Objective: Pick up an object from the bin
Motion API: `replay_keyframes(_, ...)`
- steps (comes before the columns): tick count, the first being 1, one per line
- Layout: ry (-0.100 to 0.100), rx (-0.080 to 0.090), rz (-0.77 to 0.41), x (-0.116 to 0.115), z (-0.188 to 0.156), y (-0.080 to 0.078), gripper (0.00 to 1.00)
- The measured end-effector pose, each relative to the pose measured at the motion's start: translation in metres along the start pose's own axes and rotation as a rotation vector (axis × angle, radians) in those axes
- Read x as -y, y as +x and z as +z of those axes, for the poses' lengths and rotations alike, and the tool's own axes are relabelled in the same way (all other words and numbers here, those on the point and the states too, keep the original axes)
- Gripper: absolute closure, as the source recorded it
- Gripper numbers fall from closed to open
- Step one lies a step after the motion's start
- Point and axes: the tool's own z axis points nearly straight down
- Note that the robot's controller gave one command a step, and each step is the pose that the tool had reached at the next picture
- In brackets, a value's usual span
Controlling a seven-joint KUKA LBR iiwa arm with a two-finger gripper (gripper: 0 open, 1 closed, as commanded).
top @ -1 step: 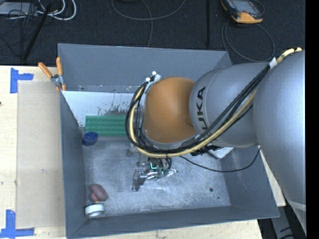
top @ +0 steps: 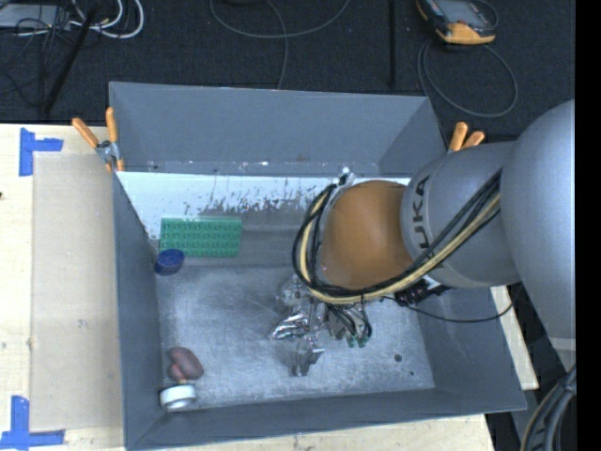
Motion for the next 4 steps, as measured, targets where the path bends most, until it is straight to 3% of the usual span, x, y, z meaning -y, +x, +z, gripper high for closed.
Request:
replay_keyframes(1, 0.001, -0.001, -0.003, -0.002, -0.003, -0.001, 1.0)
replay_keyframes(2, 0.002, 0.009, -0.138, -0.025, -0.162, -0.01, 1.0)
replay_keyframes(3, 0.002, 0.0, -0.136, -0.024, -0.157, -0.009, 0.0)
replay_keyframes(4, 0.001, 0.001, -0.309, -0.028, -0.002, -0.031, 0.0)
